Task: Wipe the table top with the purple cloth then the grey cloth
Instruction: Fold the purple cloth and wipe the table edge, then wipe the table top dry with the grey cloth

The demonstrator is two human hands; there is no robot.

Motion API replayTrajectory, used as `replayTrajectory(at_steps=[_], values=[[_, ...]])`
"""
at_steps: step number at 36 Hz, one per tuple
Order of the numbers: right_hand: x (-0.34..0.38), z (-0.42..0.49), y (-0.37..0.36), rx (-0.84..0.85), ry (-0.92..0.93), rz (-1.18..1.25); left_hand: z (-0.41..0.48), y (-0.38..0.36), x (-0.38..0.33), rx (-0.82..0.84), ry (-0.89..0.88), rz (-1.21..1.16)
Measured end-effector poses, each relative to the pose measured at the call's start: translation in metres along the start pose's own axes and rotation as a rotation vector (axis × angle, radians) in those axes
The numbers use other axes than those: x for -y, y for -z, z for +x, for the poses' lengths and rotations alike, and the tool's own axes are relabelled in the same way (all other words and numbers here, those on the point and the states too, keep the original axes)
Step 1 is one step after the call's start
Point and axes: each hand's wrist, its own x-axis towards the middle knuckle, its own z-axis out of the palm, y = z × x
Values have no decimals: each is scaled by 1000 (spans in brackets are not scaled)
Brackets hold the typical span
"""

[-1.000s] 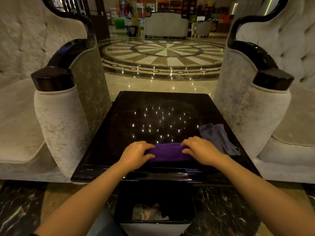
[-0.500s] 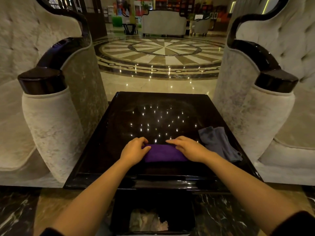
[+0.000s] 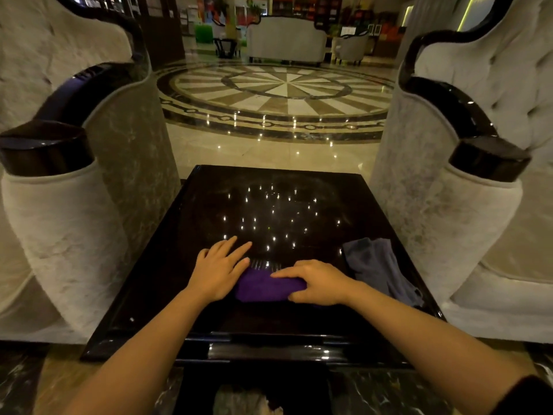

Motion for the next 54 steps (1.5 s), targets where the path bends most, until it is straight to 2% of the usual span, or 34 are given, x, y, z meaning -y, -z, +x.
replayTrajectory(at_steps=[6,12,16,18,22,28,39,54], values=[[-12,5,17,-227,-95,210,22,2,4,-8,69,62],[-53,17,49,-464,-336,444,34,-2,8,57,114,87],[-85,24,73,-671,-490,396,36,-8,11,126,126,115],[-99,27,81,-716,-557,327,35,-12,13,158,135,125],[-122,30,81,-698,-694,239,36,-17,17,205,145,160],[-143,37,47,-434,-901,160,38,-16,21,241,147,155],[-150,29,52,-226,-859,192,38,-13,17,262,152,164],[-120,-39,25,-425,-650,195,29,-11,15,223,159,94]])
